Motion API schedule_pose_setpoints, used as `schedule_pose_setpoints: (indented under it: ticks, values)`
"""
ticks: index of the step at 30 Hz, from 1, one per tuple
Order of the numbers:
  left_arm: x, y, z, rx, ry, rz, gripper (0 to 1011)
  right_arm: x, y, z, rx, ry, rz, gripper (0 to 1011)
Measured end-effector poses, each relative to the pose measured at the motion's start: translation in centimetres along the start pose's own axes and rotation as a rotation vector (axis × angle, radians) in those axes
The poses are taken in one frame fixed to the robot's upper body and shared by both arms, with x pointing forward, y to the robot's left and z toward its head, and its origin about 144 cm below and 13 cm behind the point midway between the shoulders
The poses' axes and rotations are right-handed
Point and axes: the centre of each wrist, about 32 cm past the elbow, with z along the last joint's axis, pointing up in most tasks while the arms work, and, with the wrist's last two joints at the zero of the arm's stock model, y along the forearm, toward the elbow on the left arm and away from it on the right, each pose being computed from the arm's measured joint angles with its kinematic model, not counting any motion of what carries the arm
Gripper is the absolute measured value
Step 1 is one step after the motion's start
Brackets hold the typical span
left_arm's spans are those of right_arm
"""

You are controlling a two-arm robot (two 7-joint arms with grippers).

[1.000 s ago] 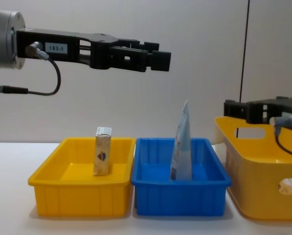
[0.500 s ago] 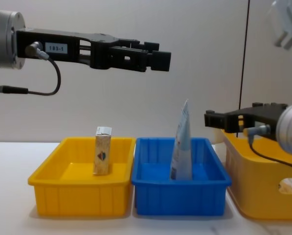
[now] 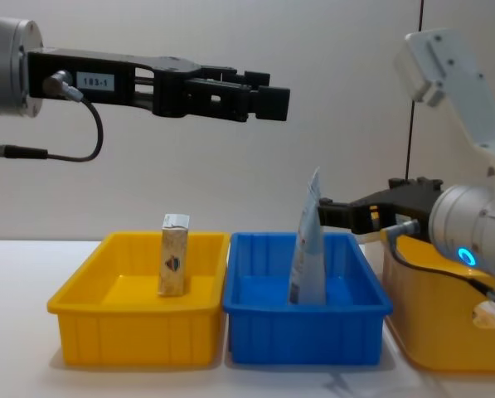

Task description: Bimanual collaborative sorting of washing and personal care products

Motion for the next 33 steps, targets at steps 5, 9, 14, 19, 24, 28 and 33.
schedule_pose_setpoints:
  ticks: [5,9,14,19,24,28,33]
  values:
    - [0.0,0.0,0.0,0.000,0.000,0.000,1001,0.0,0.8,-0.3,-0.002,-0.020,0.027,1004]
    - [0.0,0.0,0.0,0.000,0.000,0.000,1001,0.0,1.4,-0.5,-0.006,-0.032,0.044,1004]
    - [0.0,0.0,0.0,0.000,0.000,0.000,1002,-0.1,2.3,-0.9,-0.008,-0.047,0.057,1004]
    - [0.0,0.0,0.0,0.000,0.000,0.000,1001,-0.4,3.0,-1.2,-0.013,-0.056,0.060,1004]
    - [0.0,0.0,0.0,0.000,0.000,0.000,1002,-0.7,3.8,-1.6,-0.018,-0.064,0.060,1004]
    - [0.0,0.0,0.0,0.000,0.000,0.000,1001,-1.0,4.4,-1.8,-0.020,-0.069,0.059,1004]
    - [0.0,0.0,0.0,0.000,0.000,0.000,1001,-1.4,5.0,-2.1,-0.024,-0.077,0.058,1004]
